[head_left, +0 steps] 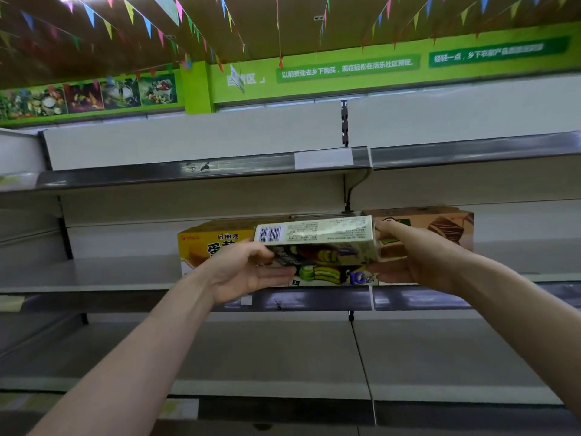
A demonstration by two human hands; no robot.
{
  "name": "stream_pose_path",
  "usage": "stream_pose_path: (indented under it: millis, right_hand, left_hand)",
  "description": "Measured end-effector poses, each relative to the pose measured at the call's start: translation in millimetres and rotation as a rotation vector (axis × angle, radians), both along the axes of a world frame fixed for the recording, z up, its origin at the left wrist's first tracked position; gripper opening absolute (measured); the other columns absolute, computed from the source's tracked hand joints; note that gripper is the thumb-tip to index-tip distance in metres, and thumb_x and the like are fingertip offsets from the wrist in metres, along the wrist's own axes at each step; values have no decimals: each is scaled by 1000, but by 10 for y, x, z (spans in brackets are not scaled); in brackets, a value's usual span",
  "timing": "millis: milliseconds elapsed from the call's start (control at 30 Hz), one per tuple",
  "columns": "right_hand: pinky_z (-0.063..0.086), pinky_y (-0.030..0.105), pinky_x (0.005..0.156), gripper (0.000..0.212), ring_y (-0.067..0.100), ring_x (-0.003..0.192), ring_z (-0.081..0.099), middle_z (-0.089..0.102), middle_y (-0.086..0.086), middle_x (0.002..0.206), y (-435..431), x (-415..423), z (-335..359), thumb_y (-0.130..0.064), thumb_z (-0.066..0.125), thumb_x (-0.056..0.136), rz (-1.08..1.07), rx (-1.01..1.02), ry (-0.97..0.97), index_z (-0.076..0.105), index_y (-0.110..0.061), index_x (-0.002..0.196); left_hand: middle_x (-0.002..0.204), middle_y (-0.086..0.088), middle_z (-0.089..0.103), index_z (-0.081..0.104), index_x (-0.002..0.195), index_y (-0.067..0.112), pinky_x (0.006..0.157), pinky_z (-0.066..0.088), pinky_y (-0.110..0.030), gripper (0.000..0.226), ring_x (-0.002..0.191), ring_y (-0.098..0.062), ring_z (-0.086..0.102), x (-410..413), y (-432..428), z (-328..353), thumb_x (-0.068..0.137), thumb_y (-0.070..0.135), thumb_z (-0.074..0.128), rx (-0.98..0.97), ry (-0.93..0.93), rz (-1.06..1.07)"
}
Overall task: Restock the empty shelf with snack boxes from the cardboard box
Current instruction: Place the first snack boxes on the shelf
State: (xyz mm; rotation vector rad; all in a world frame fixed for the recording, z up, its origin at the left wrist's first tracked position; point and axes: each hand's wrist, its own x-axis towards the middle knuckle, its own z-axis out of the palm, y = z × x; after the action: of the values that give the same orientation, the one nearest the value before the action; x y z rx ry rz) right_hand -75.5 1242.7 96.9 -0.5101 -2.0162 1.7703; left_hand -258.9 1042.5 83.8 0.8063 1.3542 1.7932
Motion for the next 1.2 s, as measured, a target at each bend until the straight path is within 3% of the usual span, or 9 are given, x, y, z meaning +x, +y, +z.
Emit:
stream_pose_path:
  millis: [133,267,400,567,667,800,900,1000,1200]
  right_hand:
    - [55,31,68,19,27,87,71,73,16,98,-9,66,20,-23,55,96,-9,-25,28,60,-9,108]
    - [57,35,72,14,30,94,69,68,17,108,-30,78,-12,-9,60,92,20,-13,68,59,-11,106]
    - [56,42,84,36,31,99,67,65,18,113,-7,88,-54,-2,62,88,15,34,84,53,-17,120]
    - [57,31,67,53,27,96,67,65,15,110,-7,93,-61,4,63,86,-6,73,109,49,-18,132]
    - [55,35,75,55,26,100,65,66,11,108,14,91,-56,3,62,86,-15,84,108,47,-18,135]
    - [52,30,71,49,23,99,64,65,9,109,36,92,-58,0,62,87,-17,107,74,48,-18,131]
    - [55,32,72,36,24,95,67,68,12,106,49,96,-72,-19,66,87,15,122,-48,52,-19,121]
    - [56,29,67,44,20,80,68,73,14,100,9,77,-122,-38,66,82,108,174,-184,59,-12,117]
    - [57,26,62,31,13,70,70,75,5,87,-80,-75,-208,-35,65,86,150,166,-180,61,-13,107]
  left_hand:
    - [123,-28,62,48,129,6,88,55,-48,48,108,-41,64,101,-47,-31,82,6,58,163,-130,-141]
    - [111,-25,62,42,136,2,76,58,-41,54,99,-33,63,161,63,-69,84,7,55,151,-134,16]
    - [101,-23,65,41,130,6,66,62,-39,57,88,-32,66,167,84,-118,75,-2,57,78,-161,63]
    - [119,-20,61,48,131,17,61,60,-40,51,92,-33,66,122,114,-139,88,-11,48,24,-89,38]
    - [121,-21,60,51,128,18,65,60,-43,50,95,-33,65,124,138,-128,89,-12,49,6,-69,33]
    - [112,-19,62,52,124,17,67,61,-43,46,92,-30,64,129,202,-122,88,-12,49,28,-68,96]
    - [106,-19,63,53,114,8,69,59,-41,30,90,-28,63,137,261,-112,88,-7,54,74,-97,148]
    - [92,-14,62,54,94,8,60,60,-32,13,83,-24,61,159,328,-101,87,2,63,129,-176,236]
    - [94,-13,72,63,106,8,75,55,-38,23,83,-26,67,326,414,-122,84,10,65,30,-167,96]
